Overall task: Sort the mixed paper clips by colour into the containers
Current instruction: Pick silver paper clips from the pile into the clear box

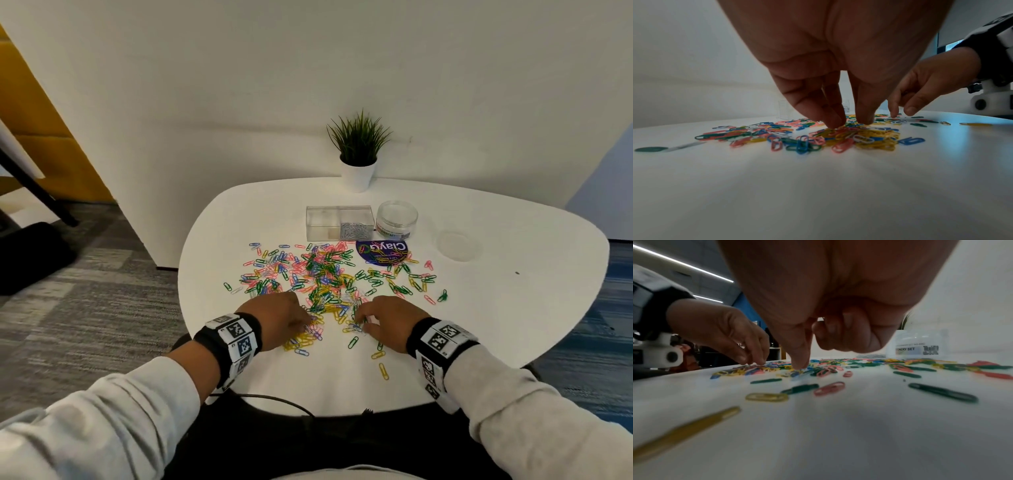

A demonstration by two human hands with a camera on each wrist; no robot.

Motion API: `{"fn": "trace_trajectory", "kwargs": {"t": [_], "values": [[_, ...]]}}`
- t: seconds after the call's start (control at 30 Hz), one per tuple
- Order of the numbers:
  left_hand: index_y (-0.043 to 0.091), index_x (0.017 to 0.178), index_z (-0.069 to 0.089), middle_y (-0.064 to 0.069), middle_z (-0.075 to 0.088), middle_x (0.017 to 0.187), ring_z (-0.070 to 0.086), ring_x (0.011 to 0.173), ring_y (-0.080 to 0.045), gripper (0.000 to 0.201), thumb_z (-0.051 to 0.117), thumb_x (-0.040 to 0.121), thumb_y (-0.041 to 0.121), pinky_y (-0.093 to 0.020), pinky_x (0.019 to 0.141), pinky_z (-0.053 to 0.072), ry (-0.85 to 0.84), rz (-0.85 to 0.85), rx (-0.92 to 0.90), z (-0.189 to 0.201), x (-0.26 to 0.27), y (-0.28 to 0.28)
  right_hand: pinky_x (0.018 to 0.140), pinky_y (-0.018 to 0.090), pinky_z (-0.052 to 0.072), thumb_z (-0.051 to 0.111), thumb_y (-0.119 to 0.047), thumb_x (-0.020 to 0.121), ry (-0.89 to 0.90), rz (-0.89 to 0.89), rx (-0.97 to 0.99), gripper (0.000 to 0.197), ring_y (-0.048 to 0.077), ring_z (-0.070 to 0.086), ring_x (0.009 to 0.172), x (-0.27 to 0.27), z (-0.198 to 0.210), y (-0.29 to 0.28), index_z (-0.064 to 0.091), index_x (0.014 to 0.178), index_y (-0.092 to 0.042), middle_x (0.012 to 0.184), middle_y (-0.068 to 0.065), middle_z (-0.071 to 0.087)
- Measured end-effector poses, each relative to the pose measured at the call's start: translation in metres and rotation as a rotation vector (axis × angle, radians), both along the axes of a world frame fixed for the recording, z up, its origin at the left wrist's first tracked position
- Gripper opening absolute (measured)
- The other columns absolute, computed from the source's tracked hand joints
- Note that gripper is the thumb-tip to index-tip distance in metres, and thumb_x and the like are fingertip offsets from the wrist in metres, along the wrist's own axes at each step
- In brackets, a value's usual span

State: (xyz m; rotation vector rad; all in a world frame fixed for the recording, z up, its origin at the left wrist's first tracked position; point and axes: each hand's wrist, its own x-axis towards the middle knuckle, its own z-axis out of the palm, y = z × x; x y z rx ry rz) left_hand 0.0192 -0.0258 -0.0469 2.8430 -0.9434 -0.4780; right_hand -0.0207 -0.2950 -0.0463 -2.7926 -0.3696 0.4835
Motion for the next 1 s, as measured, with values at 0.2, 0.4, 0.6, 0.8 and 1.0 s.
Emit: {"fn": "trace_trajectory", "kwargs": {"t": [0.2, 0.4, 0.6, 0.8, 1.0], "values": [[0.038, 0.107, 0.067, 0.007, 0.051, 0.104, 0.059, 0.091, -0.018, 0.020, 0.051, 0.095, 0.040, -0.035, 0.077, 0.053, -0.047, -0.016, 0.044, -0.002, -0.002, -0.003, 0.082, 0.029, 0.046, 0.064, -0.034, 0.090, -0.014, -0.049, -0.037, 0.015, 0.017, 0.056, 0.100, 0.001, -0.002, -0.009, 0.062, 0.101, -0.024, 0.105, -0.004, 0.058], [0.028, 0.100, 0.064, 0.007, 0.052, 0.102, 0.056, 0.089, -0.015, 0.015, 0.052, 0.095, 0.035, -0.033, 0.078, 0.050, -0.058, 0.062, -0.042, 0.004, -0.001, -0.001, 0.080, 0.029, 0.046, 0.066, -0.041, 0.088, -0.012, -0.057, -0.059, 0.019, 0.017, 0.057, 0.099, 0.001, -0.001, -0.011, 0.062, 0.098, -0.025, 0.107, -0.004, 0.061], [0.033, 0.117, 0.065, 0.005, 0.054, 0.111, 0.058, 0.101, -0.019, 0.024, 0.052, 0.097, 0.032, -0.031, 0.084, 0.047, -0.029, 0.115, -0.031, 0.012, 0.000, -0.001, 0.069, 0.030, 0.042, 0.056, -0.047, 0.094, -0.002, -0.039, -0.122, 0.026, 0.018, 0.056, 0.085, 0.001, -0.001, -0.010, 0.057, 0.089, -0.021, 0.094, -0.001, 0.062], [0.031, 0.120, 0.062, 0.004, 0.051, 0.114, 0.057, 0.105, -0.021, 0.027, 0.047, 0.099, 0.040, -0.035, 0.083, 0.050, -0.040, 0.068, 0.072, 0.005, -0.004, -0.012, 0.072, 0.028, 0.042, 0.063, -0.039, 0.091, 0.004, -0.046, -0.085, 0.017, 0.016, 0.055, 0.089, -0.001, -0.003, -0.013, 0.058, 0.097, -0.024, 0.095, -0.007, 0.057], [0.029, 0.109, 0.062, 0.004, 0.053, 0.110, 0.057, 0.102, -0.020, 0.020, 0.046, 0.098, 0.034, -0.034, 0.082, 0.049, -0.035, 0.115, 0.078, 0.002, -0.002, -0.011, 0.072, 0.028, 0.042, 0.052, -0.037, 0.096, -0.019, -0.002, -0.147, 0.015, 0.016, 0.053, 0.085, -0.001, -0.006, -0.014, 0.053, 0.091, -0.023, 0.094, -0.004, 0.058]]}}
